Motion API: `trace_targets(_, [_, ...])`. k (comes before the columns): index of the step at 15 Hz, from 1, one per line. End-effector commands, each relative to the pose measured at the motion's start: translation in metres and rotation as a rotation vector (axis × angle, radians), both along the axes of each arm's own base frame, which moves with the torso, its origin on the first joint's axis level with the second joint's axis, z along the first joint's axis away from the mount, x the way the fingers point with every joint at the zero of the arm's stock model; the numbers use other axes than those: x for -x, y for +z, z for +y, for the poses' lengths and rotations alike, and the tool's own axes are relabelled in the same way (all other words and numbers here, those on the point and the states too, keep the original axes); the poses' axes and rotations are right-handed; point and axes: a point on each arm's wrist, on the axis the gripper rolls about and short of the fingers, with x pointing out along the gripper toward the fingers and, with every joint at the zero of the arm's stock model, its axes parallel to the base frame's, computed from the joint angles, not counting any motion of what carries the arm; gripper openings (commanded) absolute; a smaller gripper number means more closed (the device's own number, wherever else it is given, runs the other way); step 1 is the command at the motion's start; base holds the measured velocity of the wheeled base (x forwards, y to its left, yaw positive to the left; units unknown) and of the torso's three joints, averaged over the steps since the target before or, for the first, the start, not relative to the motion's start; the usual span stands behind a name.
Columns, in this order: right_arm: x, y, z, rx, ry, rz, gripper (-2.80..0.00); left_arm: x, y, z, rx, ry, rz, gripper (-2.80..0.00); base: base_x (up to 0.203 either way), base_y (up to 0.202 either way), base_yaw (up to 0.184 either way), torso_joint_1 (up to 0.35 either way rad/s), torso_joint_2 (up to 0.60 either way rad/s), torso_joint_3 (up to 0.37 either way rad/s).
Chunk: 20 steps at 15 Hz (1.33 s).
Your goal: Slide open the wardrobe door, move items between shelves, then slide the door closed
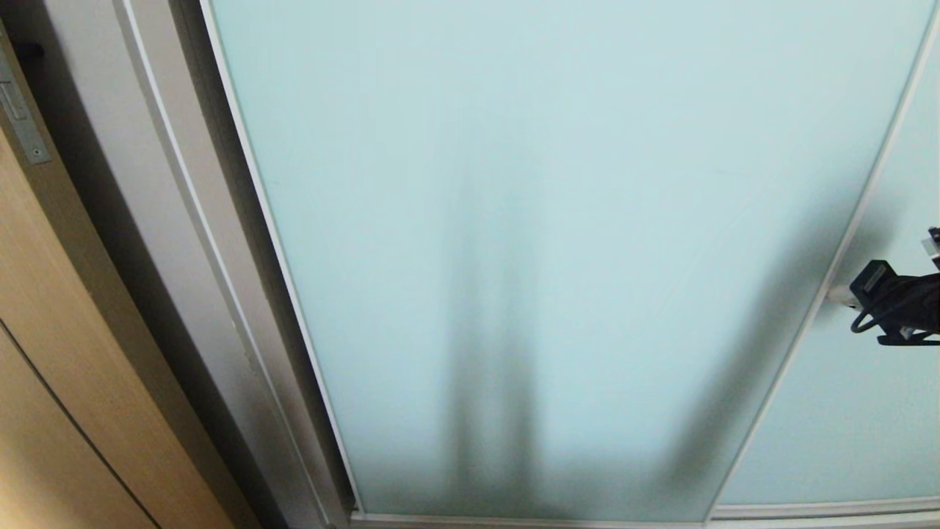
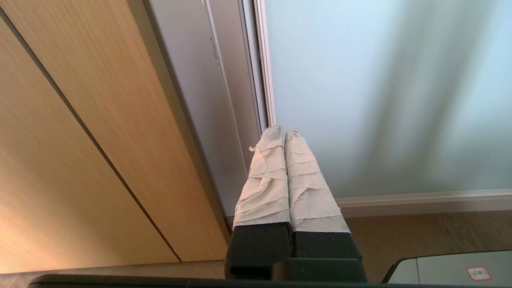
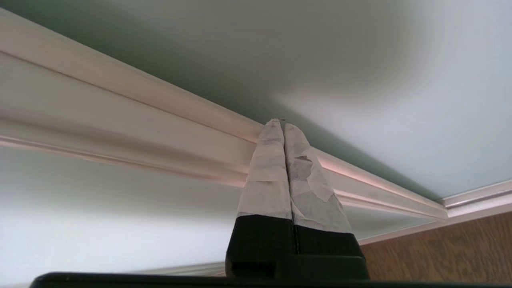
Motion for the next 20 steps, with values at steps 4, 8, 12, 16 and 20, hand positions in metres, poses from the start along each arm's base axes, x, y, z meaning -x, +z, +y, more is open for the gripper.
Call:
trace_targets(4, [0.011,0.014,-0.008,0.051,-0.102,-0.023,-2.8,0.0,0.0,0.0,-0.001,0.0,0.002,-2.8,0.0,0.0,0.0,0.0,0.0,0.0])
trace_targets(8, [0.045,0.059,-0.03,0.283,-0.387,-0.149,-2.8,0.0,0.0,0.0,0.0,0.0,0.002,-2.8,0.0,0.0,0.0,0.0,0.0,0.0])
trace_targets(12, [0.102,0.094,-0.026,0.418,-0.521,-0.197,-2.8,0.0,0.0,0.0,-0.001,0.0,0.002,-2.8,0.0,0.0,0.0,0.0,0.0,0.0])
trace_targets(16, [0.171,0.129,0.023,0.541,-0.546,-0.294,-2.8,0.0,0.0,0.0,-0.001,0.0,0.002,-2.8,0.0,0.0,0.0,0.0,0.0,0.0])
trace_targets(20, [0.227,0.121,0.111,0.657,-0.268,-0.395,-2.8,0.0,0.0,0.0,-0.001,0.0,0.002,-2.8,0.0,0.0,0.0,0.0,0.0,0.0])
